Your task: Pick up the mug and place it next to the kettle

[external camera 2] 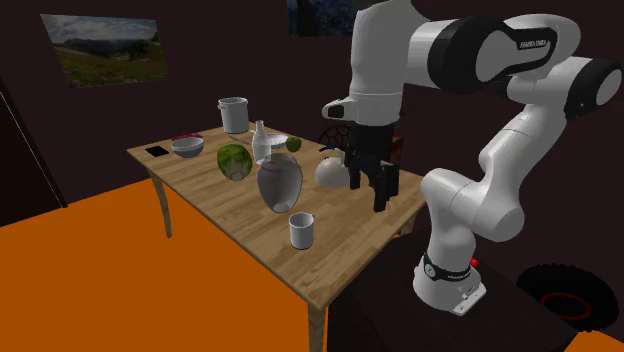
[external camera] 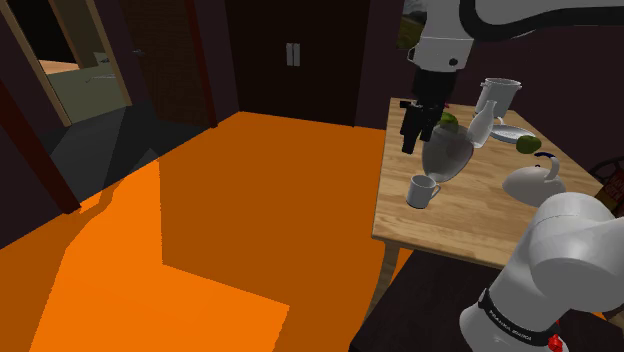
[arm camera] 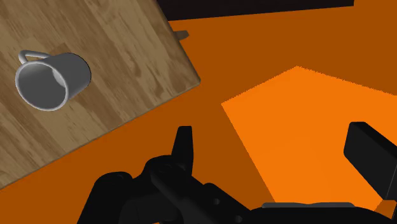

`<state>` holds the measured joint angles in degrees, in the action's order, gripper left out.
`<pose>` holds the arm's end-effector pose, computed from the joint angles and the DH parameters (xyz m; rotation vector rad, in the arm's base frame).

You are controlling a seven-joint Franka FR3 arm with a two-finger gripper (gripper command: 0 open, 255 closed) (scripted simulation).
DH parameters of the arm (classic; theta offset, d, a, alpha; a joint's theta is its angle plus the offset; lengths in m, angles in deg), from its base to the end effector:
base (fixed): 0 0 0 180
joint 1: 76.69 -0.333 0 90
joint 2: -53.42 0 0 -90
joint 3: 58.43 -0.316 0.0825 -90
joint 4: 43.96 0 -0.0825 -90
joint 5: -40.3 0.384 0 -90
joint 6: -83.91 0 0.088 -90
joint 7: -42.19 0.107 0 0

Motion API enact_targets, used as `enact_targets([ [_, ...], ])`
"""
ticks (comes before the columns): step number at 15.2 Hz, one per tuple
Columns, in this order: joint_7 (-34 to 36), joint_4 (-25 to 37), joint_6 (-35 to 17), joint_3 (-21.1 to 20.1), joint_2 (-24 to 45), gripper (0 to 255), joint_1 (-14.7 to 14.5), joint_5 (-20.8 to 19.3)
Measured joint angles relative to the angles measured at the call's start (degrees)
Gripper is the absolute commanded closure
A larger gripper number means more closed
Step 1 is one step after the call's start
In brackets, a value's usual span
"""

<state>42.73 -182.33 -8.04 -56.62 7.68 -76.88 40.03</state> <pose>0.3053 -0.0116 0.5692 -3.1233 0.0435 0.0188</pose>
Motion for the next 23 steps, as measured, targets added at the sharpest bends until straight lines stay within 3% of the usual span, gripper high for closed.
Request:
enact_targets([
  [3, -1.2, -1.4, -1.7, 1.2, 0.3, 0, 0.6, -1.0],
  [12, -7.7, -10.9, -15.0, 8.7, 3.6, 0, 5.1, -7.8],
  [23, -15.8, -13.8, -35.0, 19.5, 19.1, 0, 9.9, -14.5],
])
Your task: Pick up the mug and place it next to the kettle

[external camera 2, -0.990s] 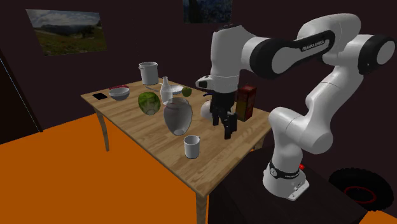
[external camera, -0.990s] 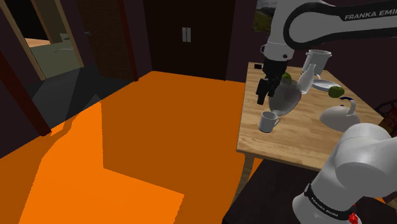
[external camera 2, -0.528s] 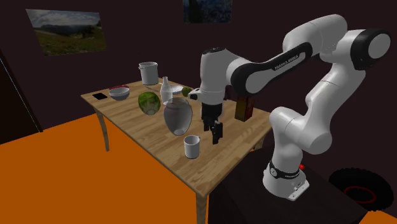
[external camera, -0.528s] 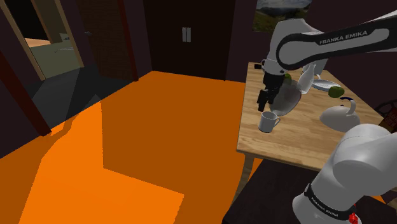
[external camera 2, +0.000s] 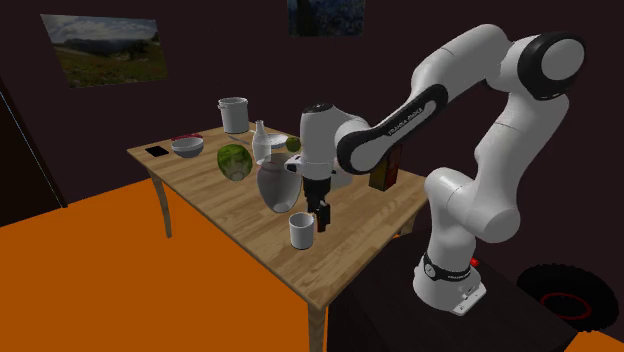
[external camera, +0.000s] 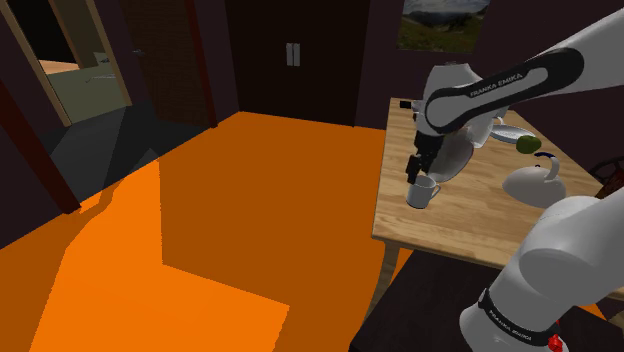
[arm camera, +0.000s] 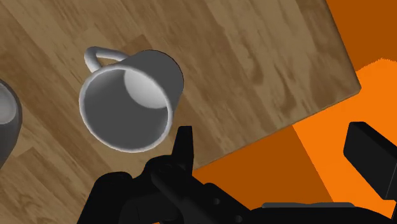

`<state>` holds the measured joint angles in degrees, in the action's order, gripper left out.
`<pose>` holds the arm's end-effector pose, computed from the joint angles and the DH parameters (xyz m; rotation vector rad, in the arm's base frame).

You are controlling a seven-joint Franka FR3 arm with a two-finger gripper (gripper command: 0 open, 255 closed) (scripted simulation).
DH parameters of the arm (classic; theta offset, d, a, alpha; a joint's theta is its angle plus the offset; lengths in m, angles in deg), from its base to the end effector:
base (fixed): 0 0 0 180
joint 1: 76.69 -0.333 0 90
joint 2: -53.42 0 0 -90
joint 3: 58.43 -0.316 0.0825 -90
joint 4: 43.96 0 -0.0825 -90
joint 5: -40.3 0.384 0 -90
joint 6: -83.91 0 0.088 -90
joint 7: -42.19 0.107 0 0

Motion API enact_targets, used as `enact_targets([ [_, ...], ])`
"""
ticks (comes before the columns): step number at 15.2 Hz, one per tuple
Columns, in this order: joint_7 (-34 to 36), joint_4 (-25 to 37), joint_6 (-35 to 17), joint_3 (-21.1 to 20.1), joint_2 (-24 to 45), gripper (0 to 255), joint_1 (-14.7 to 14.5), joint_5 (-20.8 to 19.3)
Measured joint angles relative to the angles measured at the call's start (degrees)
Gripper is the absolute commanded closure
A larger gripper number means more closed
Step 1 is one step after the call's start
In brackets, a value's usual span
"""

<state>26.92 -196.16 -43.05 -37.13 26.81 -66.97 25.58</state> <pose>0.3293 -0.2004 0.3794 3.0967 -0.1303 -0.0117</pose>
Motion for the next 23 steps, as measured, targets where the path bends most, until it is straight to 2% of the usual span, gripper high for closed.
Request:
enact_targets([
  [4, -3.7, 1.1, -7.6, 4.3, 7.9, 0, 0.9, -0.4],
  [7, -6.8, 2.1, -13.2, 7.1, 14.3, 0, 0.9, 0.8],
  [15, -10.2, 1.7, -20.8, 9.0, 21.5, 0, 0.3, 4.0],
  [21, -10.4, 1.7, -21.6, 9.1, 22.3, 0, 0.2, 4.5],
  [22, -10.4, 1.7, -21.6, 9.1, 22.3, 255, 0.2, 4.5],
  [23, -10.4, 1.7, -21.6, 9.1, 22.3, 255, 0.2, 4.5],
])
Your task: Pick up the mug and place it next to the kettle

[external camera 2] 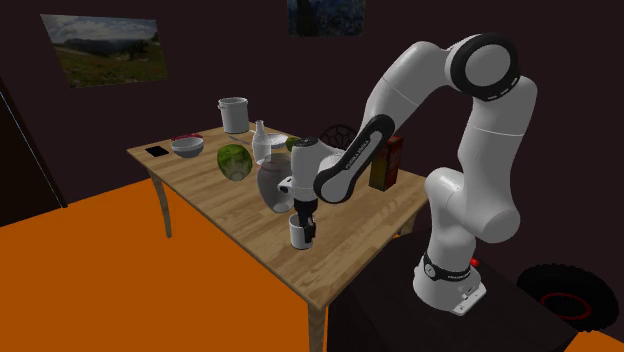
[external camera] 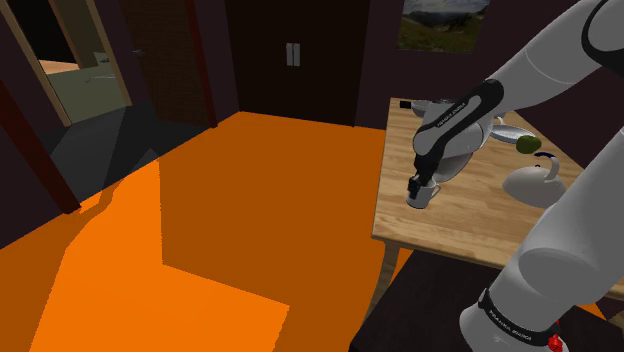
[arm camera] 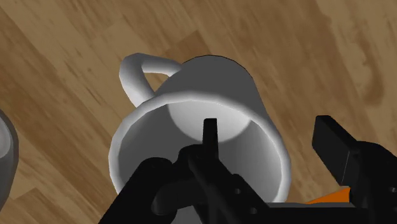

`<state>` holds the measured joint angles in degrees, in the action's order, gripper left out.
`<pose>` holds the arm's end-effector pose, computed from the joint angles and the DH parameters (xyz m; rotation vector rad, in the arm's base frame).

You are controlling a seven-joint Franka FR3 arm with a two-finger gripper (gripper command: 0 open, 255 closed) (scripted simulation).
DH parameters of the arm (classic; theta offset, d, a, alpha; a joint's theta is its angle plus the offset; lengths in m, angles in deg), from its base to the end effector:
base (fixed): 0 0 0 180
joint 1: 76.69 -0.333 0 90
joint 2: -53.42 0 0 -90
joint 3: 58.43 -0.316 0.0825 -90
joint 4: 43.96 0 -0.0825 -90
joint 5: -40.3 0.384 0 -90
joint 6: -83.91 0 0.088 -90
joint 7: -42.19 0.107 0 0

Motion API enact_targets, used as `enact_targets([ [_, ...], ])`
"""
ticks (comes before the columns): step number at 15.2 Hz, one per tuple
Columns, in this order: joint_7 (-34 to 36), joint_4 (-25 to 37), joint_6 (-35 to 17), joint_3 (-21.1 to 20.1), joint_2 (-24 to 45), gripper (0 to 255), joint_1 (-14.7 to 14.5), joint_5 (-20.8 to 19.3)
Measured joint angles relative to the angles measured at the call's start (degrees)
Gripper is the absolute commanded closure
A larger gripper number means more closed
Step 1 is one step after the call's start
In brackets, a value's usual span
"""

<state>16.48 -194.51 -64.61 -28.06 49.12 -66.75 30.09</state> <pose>0.3333 -0.2746 0.2730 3.0719 -0.1592 -0.0066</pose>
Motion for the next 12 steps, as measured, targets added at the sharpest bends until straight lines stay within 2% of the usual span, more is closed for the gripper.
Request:
enact_targets([
  [9, 0.0, 0.0, 0.0, 0.0, 0.0, 255, 0.0, 0.0],
  [12, 0.6, 0.3, 2.0, -0.1, -1.8, 255, 0.3, -1.0],
])
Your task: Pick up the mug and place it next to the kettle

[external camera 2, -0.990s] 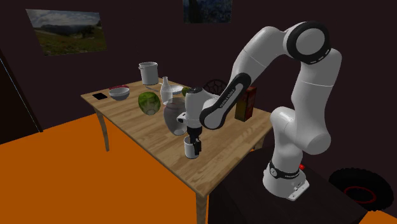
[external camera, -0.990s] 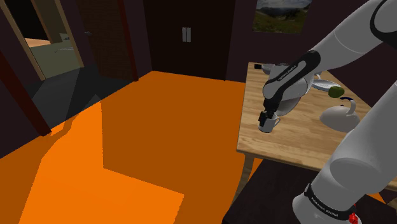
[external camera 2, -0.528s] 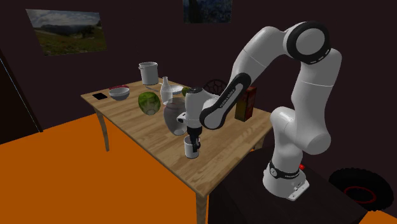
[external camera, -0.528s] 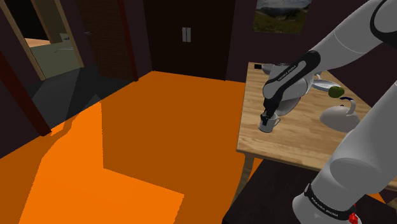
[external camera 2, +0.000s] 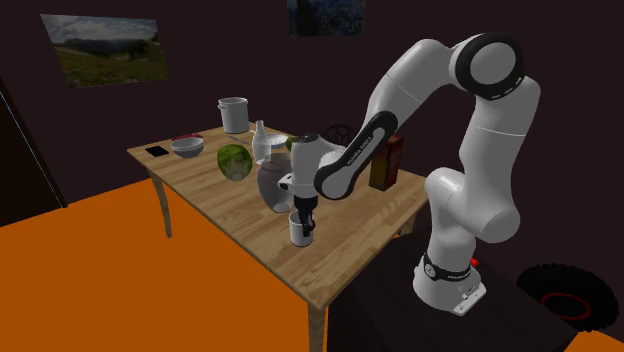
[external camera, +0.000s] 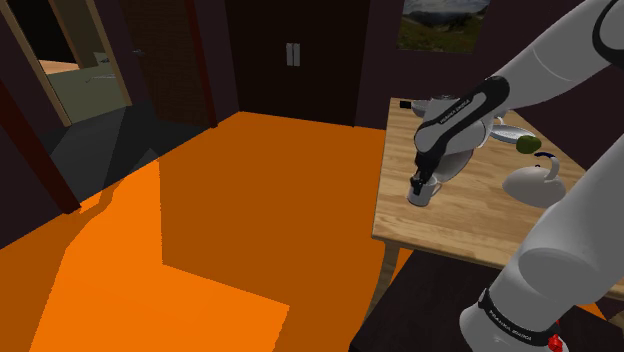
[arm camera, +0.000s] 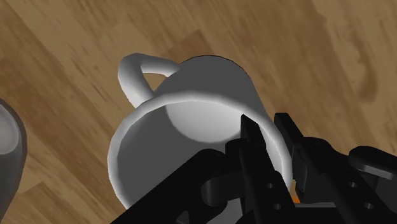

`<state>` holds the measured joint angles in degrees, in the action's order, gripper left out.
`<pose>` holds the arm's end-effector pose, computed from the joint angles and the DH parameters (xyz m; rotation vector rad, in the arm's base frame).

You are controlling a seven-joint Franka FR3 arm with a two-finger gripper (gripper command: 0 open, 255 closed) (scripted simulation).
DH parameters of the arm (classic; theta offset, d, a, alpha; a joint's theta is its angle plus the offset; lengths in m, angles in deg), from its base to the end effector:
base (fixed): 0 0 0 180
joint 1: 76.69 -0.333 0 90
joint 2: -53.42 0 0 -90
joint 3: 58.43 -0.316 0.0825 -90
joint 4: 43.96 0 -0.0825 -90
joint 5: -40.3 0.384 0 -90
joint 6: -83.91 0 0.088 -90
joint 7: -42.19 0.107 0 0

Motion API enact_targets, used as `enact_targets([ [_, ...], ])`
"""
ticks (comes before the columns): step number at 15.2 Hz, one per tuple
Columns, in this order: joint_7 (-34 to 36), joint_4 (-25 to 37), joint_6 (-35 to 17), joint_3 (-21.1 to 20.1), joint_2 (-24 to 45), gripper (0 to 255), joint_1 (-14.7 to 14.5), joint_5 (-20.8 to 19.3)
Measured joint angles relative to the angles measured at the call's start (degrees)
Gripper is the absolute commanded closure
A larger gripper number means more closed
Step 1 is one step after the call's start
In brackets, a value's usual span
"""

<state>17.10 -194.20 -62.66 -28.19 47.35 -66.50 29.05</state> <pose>0.3329 -0.2751 0.2836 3.0722 -0.1595 -0.0064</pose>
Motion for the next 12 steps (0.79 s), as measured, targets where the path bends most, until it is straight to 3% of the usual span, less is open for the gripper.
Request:
enact_targets([
  [12, 2.4, 3.1, 11.6, -1.9, -9.0, 255, 1.0, -3.3],
])
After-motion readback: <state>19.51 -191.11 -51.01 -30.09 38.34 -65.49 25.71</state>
